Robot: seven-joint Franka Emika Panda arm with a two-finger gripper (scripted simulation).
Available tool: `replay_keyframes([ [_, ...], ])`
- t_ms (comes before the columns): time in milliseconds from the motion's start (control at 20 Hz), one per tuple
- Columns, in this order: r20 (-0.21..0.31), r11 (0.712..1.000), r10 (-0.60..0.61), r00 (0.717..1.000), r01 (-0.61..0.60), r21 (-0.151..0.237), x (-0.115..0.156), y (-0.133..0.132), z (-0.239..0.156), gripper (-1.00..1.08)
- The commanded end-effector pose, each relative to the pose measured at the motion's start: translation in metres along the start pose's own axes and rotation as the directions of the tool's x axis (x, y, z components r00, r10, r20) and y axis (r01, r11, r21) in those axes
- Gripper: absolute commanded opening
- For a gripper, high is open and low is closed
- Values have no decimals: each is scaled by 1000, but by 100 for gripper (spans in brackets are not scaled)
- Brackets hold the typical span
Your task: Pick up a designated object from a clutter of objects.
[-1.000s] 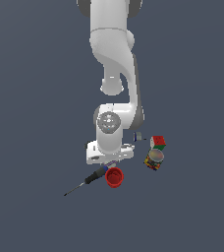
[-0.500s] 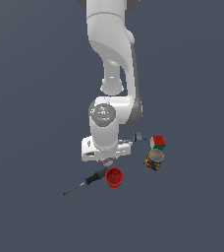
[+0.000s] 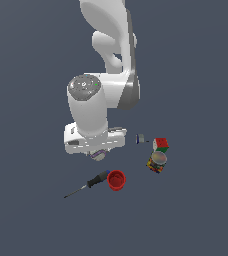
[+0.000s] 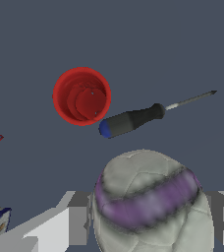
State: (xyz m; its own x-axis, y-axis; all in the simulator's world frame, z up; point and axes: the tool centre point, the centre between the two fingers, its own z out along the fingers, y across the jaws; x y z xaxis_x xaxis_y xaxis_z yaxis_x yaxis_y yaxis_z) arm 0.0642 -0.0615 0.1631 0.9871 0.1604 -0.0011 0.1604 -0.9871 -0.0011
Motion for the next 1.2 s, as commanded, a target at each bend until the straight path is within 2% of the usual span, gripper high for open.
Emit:
replay_keyframes([
  [0,-2,1000,0,1000,0,0,-1,12,-30,-100],
  [600,-2,1000,0,1000,0,0,-2,65,-156,-100],
  [850,-1,1000,0,1000,0,0,-2,80,-190,-100],
  [1150,-1,1000,0,1000,0,-1,0,90,-212,-100],
])
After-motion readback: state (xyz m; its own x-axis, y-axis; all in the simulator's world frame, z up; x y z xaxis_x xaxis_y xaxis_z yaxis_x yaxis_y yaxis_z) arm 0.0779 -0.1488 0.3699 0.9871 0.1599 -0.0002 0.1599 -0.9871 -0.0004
